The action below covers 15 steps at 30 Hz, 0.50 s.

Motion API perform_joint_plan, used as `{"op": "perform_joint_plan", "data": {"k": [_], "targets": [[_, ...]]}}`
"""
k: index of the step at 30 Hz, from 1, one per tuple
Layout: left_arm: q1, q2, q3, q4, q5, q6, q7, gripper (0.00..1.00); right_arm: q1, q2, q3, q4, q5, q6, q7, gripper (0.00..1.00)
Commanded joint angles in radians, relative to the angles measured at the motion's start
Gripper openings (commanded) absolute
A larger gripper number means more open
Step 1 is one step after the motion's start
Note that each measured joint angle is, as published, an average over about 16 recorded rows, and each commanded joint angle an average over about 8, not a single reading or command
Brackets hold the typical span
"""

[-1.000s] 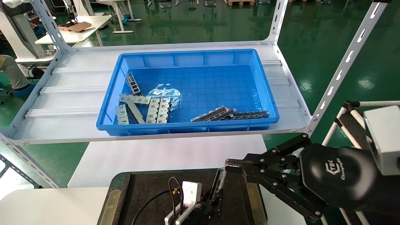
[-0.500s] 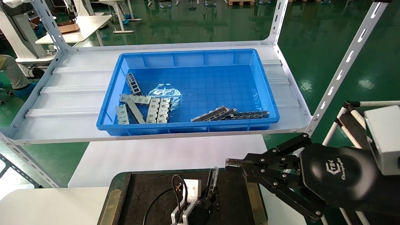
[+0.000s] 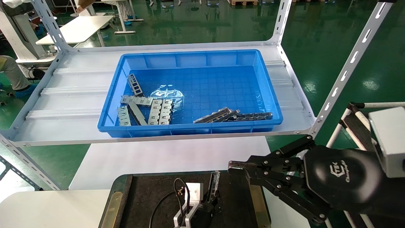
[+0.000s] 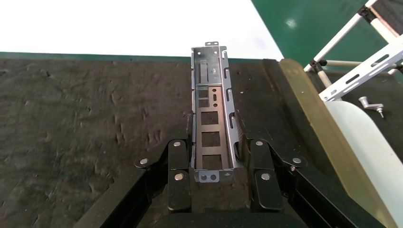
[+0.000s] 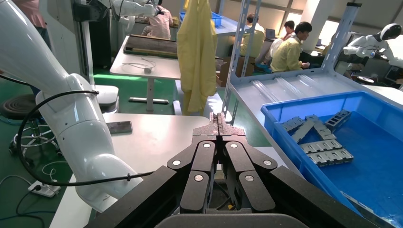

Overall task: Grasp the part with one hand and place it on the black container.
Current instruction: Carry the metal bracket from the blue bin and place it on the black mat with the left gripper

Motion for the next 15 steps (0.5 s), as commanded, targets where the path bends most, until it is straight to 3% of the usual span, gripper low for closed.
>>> {"op": "perform_joint_plan", "data": {"k": [1,15], "targets": [[-0.005,0.001,0.018,0.003,-0.004,-0.01,-0.018,0.0,0.0,0.0,0.0,0.0,0.0,0.0,0.0,0.0],[-0.036,0.002,0.109,0.03,-0.029,-0.061,-0.103,0.0,0.0,0.0,-0.001,0.0,0.001,0.0,0.0,0.0]]}}
